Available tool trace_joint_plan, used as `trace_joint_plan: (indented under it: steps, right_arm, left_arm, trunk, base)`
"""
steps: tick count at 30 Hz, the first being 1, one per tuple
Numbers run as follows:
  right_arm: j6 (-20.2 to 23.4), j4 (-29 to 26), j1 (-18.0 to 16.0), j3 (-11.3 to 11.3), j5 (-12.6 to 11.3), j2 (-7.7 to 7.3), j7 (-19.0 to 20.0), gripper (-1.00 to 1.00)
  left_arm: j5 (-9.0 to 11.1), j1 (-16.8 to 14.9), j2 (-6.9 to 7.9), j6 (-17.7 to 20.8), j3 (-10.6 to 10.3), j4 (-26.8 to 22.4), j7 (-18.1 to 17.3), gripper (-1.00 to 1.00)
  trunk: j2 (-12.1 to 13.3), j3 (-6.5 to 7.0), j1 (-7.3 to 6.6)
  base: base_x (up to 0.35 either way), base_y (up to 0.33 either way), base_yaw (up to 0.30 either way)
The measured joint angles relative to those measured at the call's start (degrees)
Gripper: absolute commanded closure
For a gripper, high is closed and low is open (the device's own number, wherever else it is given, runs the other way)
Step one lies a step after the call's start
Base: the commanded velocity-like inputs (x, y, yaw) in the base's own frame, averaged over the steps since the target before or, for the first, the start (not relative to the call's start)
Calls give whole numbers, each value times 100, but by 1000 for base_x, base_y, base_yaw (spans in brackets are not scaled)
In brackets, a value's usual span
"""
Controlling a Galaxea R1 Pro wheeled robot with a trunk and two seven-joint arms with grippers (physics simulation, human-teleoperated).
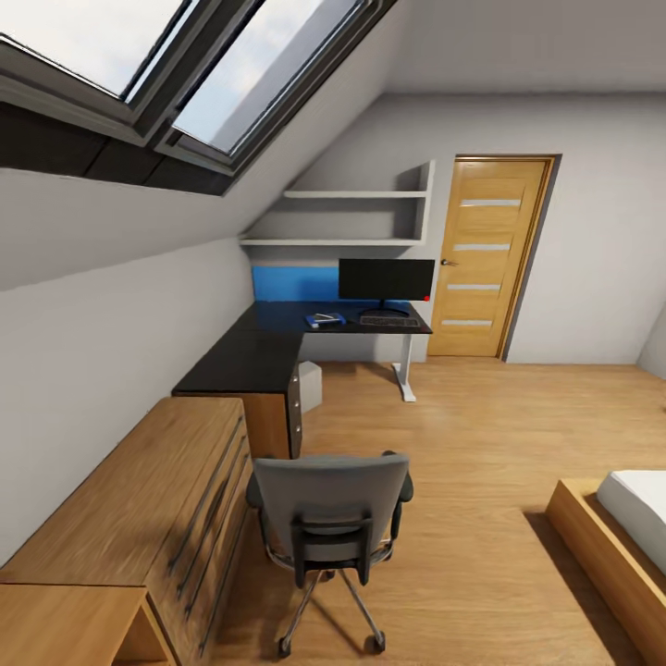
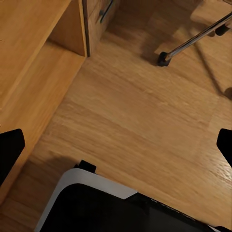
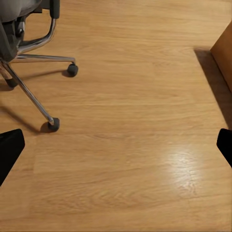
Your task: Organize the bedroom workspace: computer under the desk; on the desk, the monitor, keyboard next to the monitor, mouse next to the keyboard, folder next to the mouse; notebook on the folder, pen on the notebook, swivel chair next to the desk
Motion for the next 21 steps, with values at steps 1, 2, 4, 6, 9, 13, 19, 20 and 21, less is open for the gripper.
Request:
trace_joint_plan:
  steps: [1, 2, 4, 6, 9, 13, 19, 20, 21]
  right_arm:
    - [-2, 0, 0, 0, 0, 0, 0, -100]
    - [-2, 1, 0, 0, 0, 0, 0, -100]
    - [-2, 1, 0, 0, 1, 0, 0, -100]
    - [-5, 0, 0, 0, 1, 0, 1, -100]
    - [-8, 2, 0, 4, 1, 0, 0, -100]
    - [-8, 2, 0, 2, 1, 0, 0, -100]
    - [-9, 0, 0, 0, 1, 0, 0, -100]
    - [-11, 1, 0, 0, 1, 0, 0, -100]
    - [-12, 0, 0, 0, 1, 0, 0, -100]
  left_arm:
    - [0, 0, 0, -1, 0, 0, 0, -100]
    - [0, 0, 0, 0, 0, 0, 0, -100]
    - [-2, 0, 1, -2, 3, -1, 0, -100]
    - [-2, 0, 0, -2, 3, -1, 0, -100]
    - [-1, 0, 0, -3, 1, 0, 0, -100]
    - [-6, 0, 6, -3, -5, -2, 0, -100]
    - [-8, 0, 4, -13, -9, -12, 5, -100]
    - [-8, 0, 3, -15, -9, -13, 6, -100]
    - [-8, 0, 1, -17, -9, -15, 7, -100]
  trunk:
    - [0, 0, 0]
    - [0, 0, 0]
    - [1, 0, 1]
    - [0, 0, 1]
    - [0, 0, 0]
    - [0, 0, 0]
    - [0, 0, 0]
    - [0, 0, 0]
    - [0, 0, 0]
  base:
    - [-15, 44, -1]
    - [-30, 72, -1]
    - [-85, 144, -1]
    - [-87, 123, 0]
    - [-42, 57, 0]
    - [-15, 20, 0]
    - [-3, 5, 0]
    - [-1, 1, 0]
    - [0, 0, 0]
